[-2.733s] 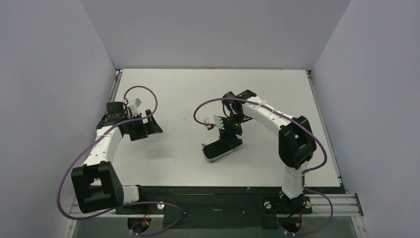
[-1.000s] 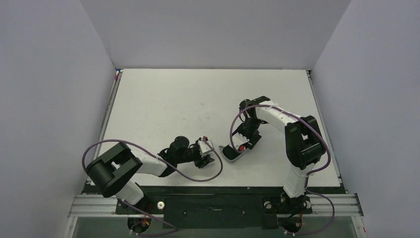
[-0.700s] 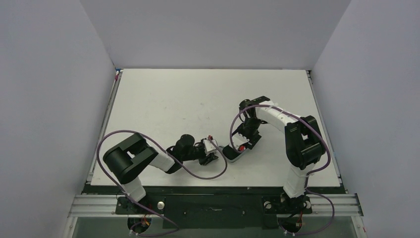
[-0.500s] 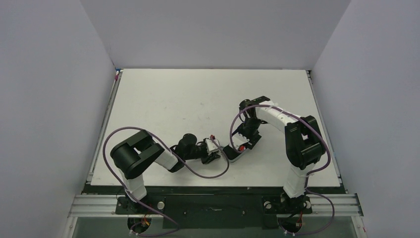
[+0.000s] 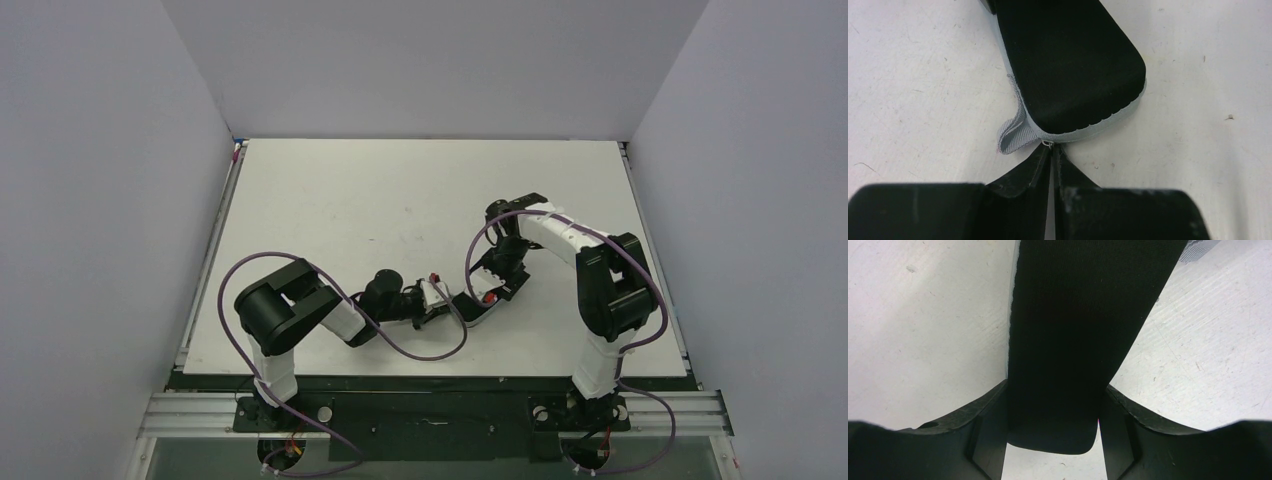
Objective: Open the umbrella
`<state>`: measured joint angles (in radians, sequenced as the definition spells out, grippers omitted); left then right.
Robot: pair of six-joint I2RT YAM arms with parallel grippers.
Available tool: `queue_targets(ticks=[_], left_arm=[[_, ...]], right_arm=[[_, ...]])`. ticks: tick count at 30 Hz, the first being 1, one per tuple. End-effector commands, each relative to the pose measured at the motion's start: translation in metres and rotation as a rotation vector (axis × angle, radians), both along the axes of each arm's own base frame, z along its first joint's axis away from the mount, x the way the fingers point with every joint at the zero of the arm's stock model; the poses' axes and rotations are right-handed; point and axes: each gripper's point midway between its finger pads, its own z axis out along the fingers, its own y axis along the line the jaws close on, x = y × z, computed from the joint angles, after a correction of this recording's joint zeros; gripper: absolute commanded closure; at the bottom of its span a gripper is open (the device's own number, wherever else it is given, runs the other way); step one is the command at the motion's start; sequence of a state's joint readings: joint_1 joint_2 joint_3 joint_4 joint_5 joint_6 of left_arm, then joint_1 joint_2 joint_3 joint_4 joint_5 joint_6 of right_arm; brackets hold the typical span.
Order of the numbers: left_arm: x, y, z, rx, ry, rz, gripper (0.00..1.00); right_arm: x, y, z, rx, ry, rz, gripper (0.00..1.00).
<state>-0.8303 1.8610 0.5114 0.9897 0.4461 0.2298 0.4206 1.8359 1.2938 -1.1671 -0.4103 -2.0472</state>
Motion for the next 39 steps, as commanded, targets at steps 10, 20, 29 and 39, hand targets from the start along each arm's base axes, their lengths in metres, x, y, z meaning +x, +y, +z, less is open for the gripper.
queue_targets(ticks=[10, 20, 29, 39], left_arm=[[0.000, 0.006, 0.010, -0.013, -0.017, 0.059, 1.00], [-0.006, 0.011, 0.014, -0.020, -0.003, 0.089, 1.00], [-0.011, 0.006, 0.018, -0.025, -0.002, 0.099, 1.00], [-0.011, 0.000, 0.020, -0.035, 0.011, 0.126, 1.00]], right_arm=[[0.013, -0.005, 0.009, -0.001, -0.001, -0.085, 0.72], [0.015, -0.002, 0.011, -0.002, 0.023, -0.270, 0.74], [0.016, 0.009, 0.016, 0.018, 0.071, -0.456, 0.74], [0.020, 0.027, 0.020, 0.049, 0.126, -0.636, 0.73]])
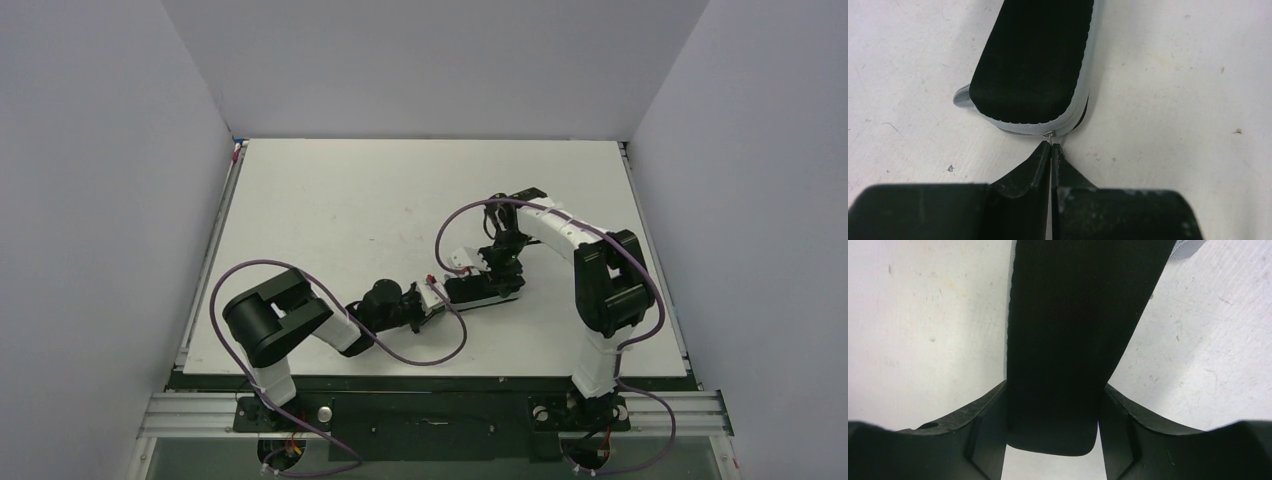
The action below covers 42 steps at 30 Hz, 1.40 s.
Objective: Open the umbrella
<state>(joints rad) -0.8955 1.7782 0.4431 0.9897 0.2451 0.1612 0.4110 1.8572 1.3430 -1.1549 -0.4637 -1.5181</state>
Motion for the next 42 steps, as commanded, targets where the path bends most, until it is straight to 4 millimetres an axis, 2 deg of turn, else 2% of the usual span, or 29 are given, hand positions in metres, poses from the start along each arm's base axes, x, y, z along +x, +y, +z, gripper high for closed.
queue_targets(ticks=[1, 12, 21, 26, 33, 35, 37, 38, 41, 42], left_arm=[[-0.008, -0.012, 0.014, -0.047, 0.010, -0.020, 1.00], [-0.001, -0.019, 0.020, -0.058, 0.009, 0.011, 1.00], [-0.009, -0.008, 0.028, -0.063, -0.025, 0.008, 1.00], [-0.010, -0.008, 0.025, -0.049, -0.034, 0.003, 1.00], [-0.001, -0.018, 0.016, -0.039, -0.017, 0.033, 1.00], [0.002, -0.020, 0.014, -0.037, -0.017, 0.040, 1.00], [0.004, -0.021, 0.013, -0.035, -0.019, 0.046, 1.00], [0.006, -0.020, 0.012, -0.031, -0.018, 0.057, 1.00], [0.009, -0.015, 0.009, -0.024, -0.012, 0.071, 1.00], [0.009, -0.014, 0.010, -0.027, -0.011, 0.073, 1.00]], right_arm=[[0.024, 0.030, 0.015, 0.102, -0.023, -0.163, 0.73], [0.029, 0.055, 0.018, 0.118, -0.050, -0.311, 0.69], [0.037, 0.054, 0.014, 0.118, -0.122, -0.381, 0.66], [0.040, 0.052, 0.011, 0.103, -0.140, -0.409, 0.66], [0.035, 0.066, 0.017, 0.121, -0.108, -0.481, 0.64], [0.032, 0.072, 0.019, 0.134, -0.086, -0.513, 0.61], [0.028, 0.078, 0.022, 0.148, -0.046, -0.554, 0.51], [0.024, 0.082, 0.023, 0.160, -0.018, -0.563, 0.43], [0.017, 0.085, 0.033, 0.184, 0.066, -0.603, 0.33], [0.007, 0.083, 0.033, 0.174, 0.132, -0.607, 0.28]])
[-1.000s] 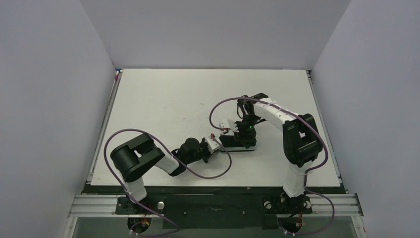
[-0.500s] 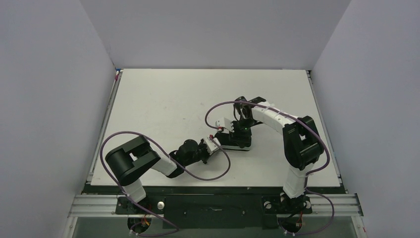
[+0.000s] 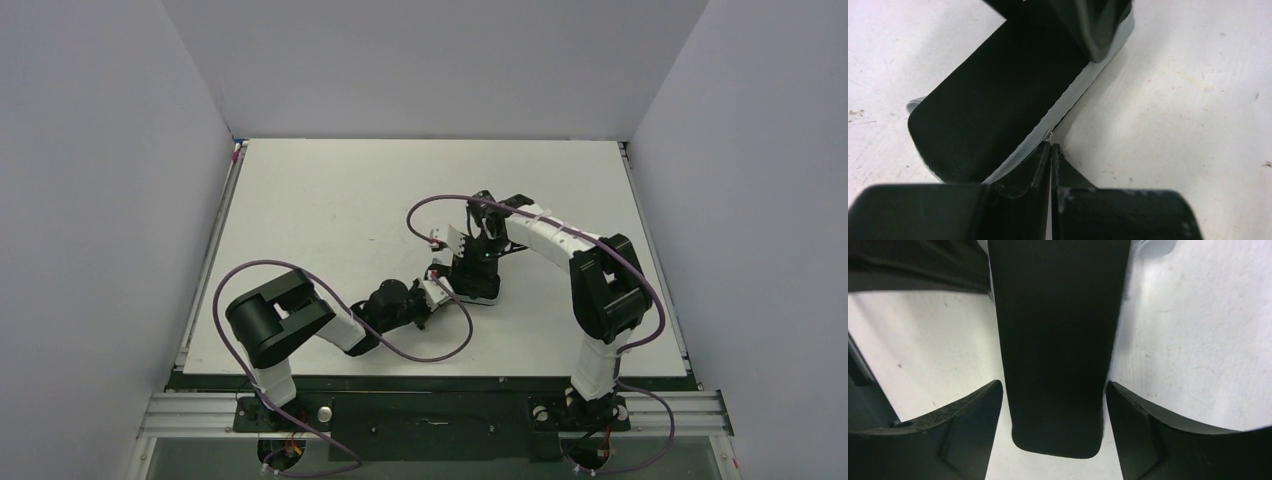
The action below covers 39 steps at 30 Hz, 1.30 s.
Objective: Open the umbrella
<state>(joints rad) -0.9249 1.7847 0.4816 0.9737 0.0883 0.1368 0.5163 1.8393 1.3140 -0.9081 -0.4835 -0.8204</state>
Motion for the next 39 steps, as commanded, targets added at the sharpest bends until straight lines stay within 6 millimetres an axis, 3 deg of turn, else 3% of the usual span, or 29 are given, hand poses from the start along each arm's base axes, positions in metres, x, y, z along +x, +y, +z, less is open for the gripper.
queue_targets(ticks=[1, 3, 4, 5, 7, 11, 17, 20, 24, 30, 34, 39], left_arm=[[-0.011, -0.009, 0.003, -0.033, 0.023, -0.054, 1.00], [-0.010, -0.005, 0.003, -0.029, 0.015, -0.056, 1.00], [-0.009, -0.004, 0.003, -0.024, 0.005, -0.057, 1.00], [-0.007, -0.002, 0.003, -0.022, 0.002, -0.054, 1.00], [-0.002, 0.001, 0.004, -0.022, -0.006, -0.045, 1.00], [0.008, 0.004, 0.004, -0.012, -0.015, -0.033, 1.00], [0.018, 0.006, 0.005, -0.005, -0.018, -0.025, 1.00], [0.018, 0.004, 0.005, -0.003, -0.020, -0.035, 1.00], [0.017, 0.000, 0.004, 0.003, -0.024, -0.055, 1.00], [0.007, -0.008, 0.007, 0.008, -0.029, -0.097, 1.00], [-0.004, -0.011, 0.006, 0.011, -0.014, -0.116, 1.00], [-0.021, -0.016, 0.005, 0.010, 0.011, -0.148, 1.00]], right_arm=[[0.011, 0.028, 0.038, 0.187, 0.057, -0.084, 0.26], [-0.001, 0.018, 0.048, 0.178, 0.178, -0.090, 0.24], [-0.002, 0.015, 0.045, 0.180, 0.225, -0.080, 0.17], [-0.003, 0.013, 0.057, 0.175, 0.261, -0.081, 0.15], [0.004, 0.013, 0.062, 0.186, 0.305, -0.091, 0.13], [0.023, 0.012, 0.052, 0.143, 0.290, -0.139, 0.12], [0.003, 0.007, 0.031, 0.087, 0.354, -0.134, 0.12], [-0.002, 0.011, 0.025, 0.096, 0.427, -0.216, 0.13], [0.002, 0.022, 0.015, 0.113, 0.504, -0.332, 0.17], [0.015, 0.032, -0.005, 0.125, 0.531, -0.465, 0.42], [0.023, 0.031, -0.011, 0.128, 0.518, -0.549, 0.51], [0.029, 0.030, -0.017, 0.135, 0.512, -0.658, 0.55]])
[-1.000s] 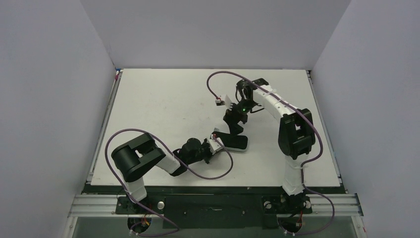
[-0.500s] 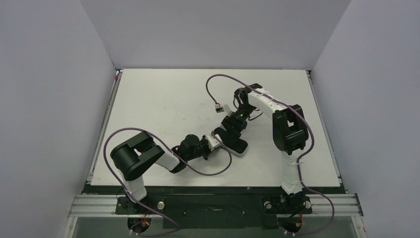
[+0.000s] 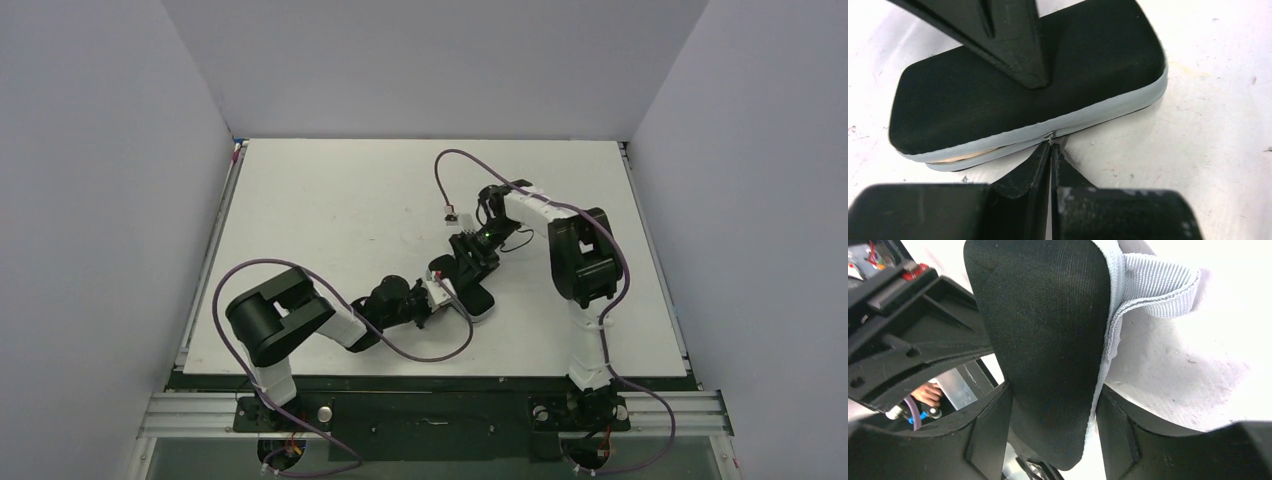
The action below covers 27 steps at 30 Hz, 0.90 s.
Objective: Open the umbrella
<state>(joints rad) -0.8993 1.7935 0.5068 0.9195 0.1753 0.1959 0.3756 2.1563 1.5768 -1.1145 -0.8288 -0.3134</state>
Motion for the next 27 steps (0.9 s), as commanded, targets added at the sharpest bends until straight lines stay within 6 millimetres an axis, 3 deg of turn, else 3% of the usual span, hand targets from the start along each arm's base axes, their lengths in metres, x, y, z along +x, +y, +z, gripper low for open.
queue_targets(ticks=[1, 11, 20, 24, 27], left_arm=[[-0.022, -0.015, 0.010, -0.029, 0.018, -0.074, 1.00], [-0.040, -0.028, 0.008, -0.040, 0.029, -0.115, 1.00], [-0.046, -0.029, 0.008, -0.035, 0.031, -0.142, 1.00], [-0.047, -0.024, 0.008, -0.027, 0.036, -0.129, 1.00], [-0.036, -0.019, 0.006, -0.028, 0.066, -0.056, 1.00]], right_arm=[[0.035, 0.008, -0.012, -0.007, -0.134, -0.111, 0.55], [0.062, 0.008, -0.020, -0.025, -0.138, -0.371, 0.57], [0.102, 0.019, -0.014, 0.031, -0.160, -0.655, 0.63], [0.108, 0.018, -0.014, 0.027, -0.155, -0.745, 0.64], [0.105, 0.016, -0.016, 0.029, -0.141, -0.789, 0.65]])
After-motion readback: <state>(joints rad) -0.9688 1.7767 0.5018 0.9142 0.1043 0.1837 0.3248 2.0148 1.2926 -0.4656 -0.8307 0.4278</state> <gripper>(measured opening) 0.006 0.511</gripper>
